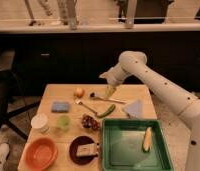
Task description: Place sponge in red bowl
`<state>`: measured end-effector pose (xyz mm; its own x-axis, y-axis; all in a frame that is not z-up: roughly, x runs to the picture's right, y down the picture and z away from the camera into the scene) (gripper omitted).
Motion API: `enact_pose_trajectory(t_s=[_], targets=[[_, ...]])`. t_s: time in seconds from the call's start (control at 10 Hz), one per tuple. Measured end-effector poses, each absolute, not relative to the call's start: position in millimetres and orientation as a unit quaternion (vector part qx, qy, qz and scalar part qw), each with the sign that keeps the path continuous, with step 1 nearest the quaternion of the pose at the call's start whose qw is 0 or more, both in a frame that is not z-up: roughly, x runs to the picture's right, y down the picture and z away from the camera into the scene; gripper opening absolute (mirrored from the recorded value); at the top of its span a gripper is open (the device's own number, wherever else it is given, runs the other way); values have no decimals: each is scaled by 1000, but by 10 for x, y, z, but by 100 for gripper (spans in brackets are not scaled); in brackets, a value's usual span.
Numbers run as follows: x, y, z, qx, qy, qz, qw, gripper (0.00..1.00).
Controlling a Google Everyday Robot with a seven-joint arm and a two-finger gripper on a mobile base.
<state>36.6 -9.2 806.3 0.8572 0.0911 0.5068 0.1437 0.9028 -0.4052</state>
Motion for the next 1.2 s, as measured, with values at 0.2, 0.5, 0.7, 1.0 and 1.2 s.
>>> enact_pose_trajectory(t_s=[0.2,0.5,0.7,1.0,1.2], targets=[[378,-93,8060,-220,-267,-13,938,80],[357,-94,8058,-220,-268,-14,938,80],[333,-94,8081,-217,-270,-9,938,80],[34,-37,8191,-213,-288,9,934,80],[-278,-13,8230,-205,-303,21,931,80]])
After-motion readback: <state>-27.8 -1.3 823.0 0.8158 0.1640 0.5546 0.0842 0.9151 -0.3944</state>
